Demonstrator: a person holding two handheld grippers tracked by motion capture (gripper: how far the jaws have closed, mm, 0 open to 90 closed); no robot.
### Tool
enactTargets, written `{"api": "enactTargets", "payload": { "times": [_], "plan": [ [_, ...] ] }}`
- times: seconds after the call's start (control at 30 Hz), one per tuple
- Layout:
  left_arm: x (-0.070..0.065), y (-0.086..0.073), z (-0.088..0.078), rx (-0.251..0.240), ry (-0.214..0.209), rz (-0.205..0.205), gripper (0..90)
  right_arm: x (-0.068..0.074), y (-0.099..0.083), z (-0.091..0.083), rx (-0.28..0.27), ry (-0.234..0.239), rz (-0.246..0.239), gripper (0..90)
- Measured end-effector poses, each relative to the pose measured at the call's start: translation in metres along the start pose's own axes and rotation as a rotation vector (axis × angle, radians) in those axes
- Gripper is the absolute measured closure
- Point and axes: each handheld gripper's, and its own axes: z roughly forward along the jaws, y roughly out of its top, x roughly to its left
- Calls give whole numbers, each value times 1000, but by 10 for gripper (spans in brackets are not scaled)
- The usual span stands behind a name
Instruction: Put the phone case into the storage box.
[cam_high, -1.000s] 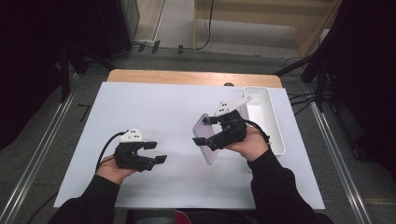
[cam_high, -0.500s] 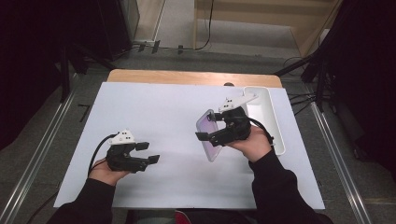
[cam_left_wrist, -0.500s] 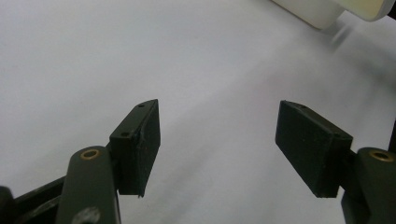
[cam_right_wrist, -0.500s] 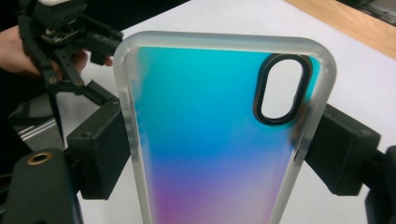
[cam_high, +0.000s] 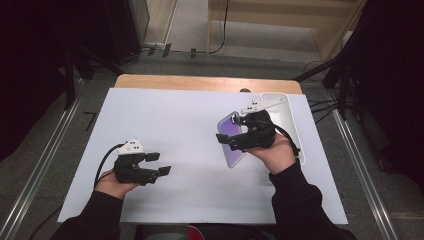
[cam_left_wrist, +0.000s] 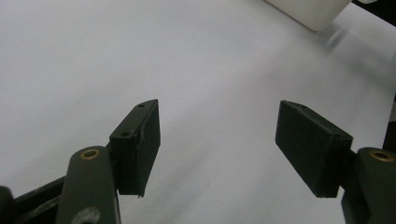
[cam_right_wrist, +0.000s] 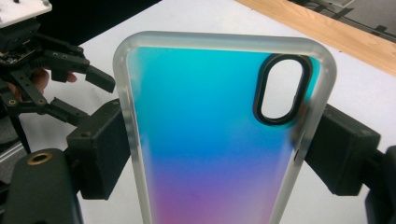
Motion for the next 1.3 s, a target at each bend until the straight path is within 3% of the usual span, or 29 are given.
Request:
{"api": "enactTargets", "payload": {
  "times": [0.7, 1.3],
  "plan": [
    [2, -1, 0, 1, -17, -25, 308, -11, 7, -36, -53, -55, 37, 148],
    [4, -1, 0, 0, -19, -31, 308, -33, 2, -67, -93, -156, 88, 148]
  ]
}}
